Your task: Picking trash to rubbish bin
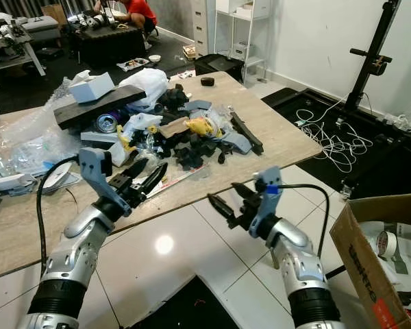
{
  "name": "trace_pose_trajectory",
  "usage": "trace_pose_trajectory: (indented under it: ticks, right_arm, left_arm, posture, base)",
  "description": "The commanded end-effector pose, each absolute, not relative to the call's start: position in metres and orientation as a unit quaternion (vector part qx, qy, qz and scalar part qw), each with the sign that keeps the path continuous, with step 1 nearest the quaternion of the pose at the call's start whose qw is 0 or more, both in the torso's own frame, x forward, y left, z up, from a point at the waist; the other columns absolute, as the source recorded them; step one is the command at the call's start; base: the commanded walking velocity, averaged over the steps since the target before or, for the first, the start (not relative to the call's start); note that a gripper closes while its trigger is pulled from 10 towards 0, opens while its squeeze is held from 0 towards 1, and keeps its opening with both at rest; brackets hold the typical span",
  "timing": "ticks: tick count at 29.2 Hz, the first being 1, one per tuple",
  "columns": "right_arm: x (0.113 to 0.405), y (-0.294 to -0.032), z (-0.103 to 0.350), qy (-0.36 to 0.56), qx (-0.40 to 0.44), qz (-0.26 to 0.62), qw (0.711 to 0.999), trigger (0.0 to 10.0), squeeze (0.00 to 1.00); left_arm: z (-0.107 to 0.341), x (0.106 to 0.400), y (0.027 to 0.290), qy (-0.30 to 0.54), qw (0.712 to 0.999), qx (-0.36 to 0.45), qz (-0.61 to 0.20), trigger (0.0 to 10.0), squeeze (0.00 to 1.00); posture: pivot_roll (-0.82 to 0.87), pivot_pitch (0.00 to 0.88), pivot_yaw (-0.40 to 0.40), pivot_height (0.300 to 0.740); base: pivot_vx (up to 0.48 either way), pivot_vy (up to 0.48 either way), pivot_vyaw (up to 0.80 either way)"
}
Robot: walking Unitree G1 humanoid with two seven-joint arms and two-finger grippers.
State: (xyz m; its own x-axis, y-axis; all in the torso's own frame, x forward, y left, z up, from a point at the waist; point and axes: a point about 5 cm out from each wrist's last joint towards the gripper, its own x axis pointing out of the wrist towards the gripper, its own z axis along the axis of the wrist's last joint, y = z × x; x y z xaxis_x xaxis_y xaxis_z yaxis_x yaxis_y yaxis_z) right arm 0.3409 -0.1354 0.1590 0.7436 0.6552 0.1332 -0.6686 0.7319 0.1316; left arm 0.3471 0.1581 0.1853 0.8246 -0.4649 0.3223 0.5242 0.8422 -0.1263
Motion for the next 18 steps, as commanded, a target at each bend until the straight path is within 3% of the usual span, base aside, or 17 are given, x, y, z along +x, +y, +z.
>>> trace_pose_trajectory:
  ticks: [1,4,18]
  right_arm:
    - [0.3391,-0.1304,0.1578,-0.037,0.081,0.367,0.926,10.0,0.0]
    - [0.339,-0.1302,0.157,-0.036,0.079,0.367,0.926,10.0,0.0]
    - [0.3353,-0.128,0.1524,-0.025,0.073,0.376,0.923,10.0,0.0]
  left_arm:
    - [0.1792,0.3466,0.1593,-0.136,0.954,-0.106,-0.247,10.0,0.0]
    - [0.1787,0.3476,0.158,-0.134,0.955,-0.106,-0.243,10.0,0.0]
    - [0.1763,0.3518,0.1602,-0.128,0.962,-0.118,-0.21,10.0,0.0]
  posture:
    - [-0.17,0.17,0.06,0.74]
    - [-0.17,0.17,0.06,0.74]
    - [-0.17,0.176,0.064,0.74]
  base:
    - [0.262,-0.398,0.0]
    - [0.174,-0.396,0.0]
    - [0.0,0.0,0.0]
